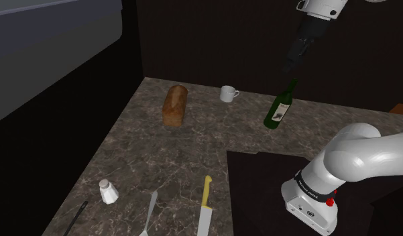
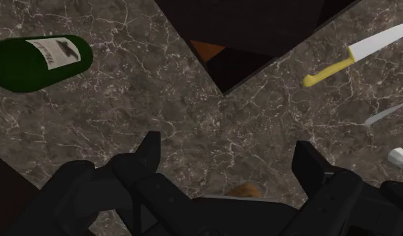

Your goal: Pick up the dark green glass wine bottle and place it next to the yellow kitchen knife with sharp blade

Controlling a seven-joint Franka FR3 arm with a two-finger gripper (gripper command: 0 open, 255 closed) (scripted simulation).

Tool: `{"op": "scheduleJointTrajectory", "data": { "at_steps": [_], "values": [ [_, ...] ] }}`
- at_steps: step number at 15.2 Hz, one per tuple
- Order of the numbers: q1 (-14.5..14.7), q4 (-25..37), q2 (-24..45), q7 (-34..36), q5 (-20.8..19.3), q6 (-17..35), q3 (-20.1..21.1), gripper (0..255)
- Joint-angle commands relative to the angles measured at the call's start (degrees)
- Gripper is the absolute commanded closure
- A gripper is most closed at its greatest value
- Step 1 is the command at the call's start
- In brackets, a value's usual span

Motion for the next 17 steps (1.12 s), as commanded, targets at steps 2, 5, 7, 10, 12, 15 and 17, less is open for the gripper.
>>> {"op": "scheduleJointTrajectory", "data": {
  "at_steps": [2,5,7,10,12,15,17],
  "values": [
    [-0.3,-1.0,-0.3,-1.4,-1.0,0.9,-1.1,0],
    [-1.4,-3.5,-0.7,-5.7,-4.1,3.6,-4.6,0],
    [-2.1,-4.8,-0.6,-8.5,-6.1,5.5,-7.0,0],
    [-3.1,-6.3,0.2,-12.7,-9.1,8.7,-10.7,0],
    [-3.8,-6.9,1.2,-15.5,-10.9,11.0,-13.3,0],
    [-4.5,-7.3,3.2,-19.7,-13.4,14.6,-17.3,0],
    [-4.9,-7.1,5.0,-22.4,-14.9,17.1,-20.0,0]
  ]
}}
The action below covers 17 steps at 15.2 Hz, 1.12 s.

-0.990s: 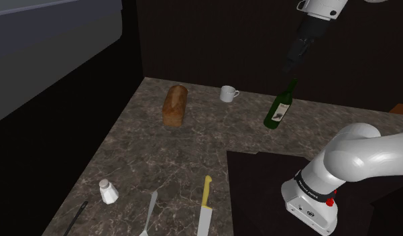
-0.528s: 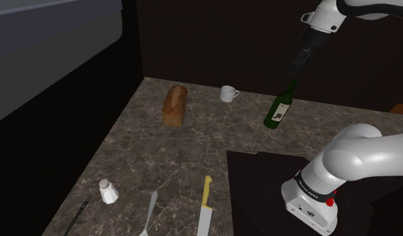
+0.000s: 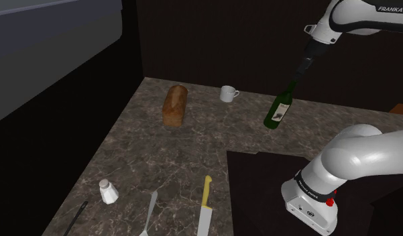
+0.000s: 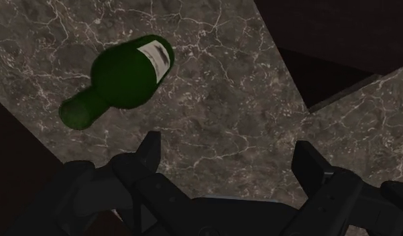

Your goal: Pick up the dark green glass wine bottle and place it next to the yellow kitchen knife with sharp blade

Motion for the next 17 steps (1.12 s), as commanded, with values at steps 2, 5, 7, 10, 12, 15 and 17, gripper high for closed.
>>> {"op": "scheduleJointTrajectory", "data": {
  "at_steps": [2,5,7,10,12,15,17],
  "values": [
    [-0.4,0.9,3.4,-4.6,-2.1,3.9,-4.5,0],
    [-0.3,2.1,7.0,-8.9,-3.3,7.8,-8.9,0],
    [0.1,3.3,9.8,-11.8,-3.7,10.3,-11.9,0],
    [0.8,4.2,13.1,-14.9,-3.6,13.6,-15.2,0],
    [0.9,3.1,13.6,-14.9,-3.7,15.3,-15.7,0],
    [1.1,1.5,14.6,-15.0,-3.7,17.8,-16.4,0],
    [1.2,0.7,15.1,-15.1,-3.7,19.1,-16.9,0]
  ]
}}
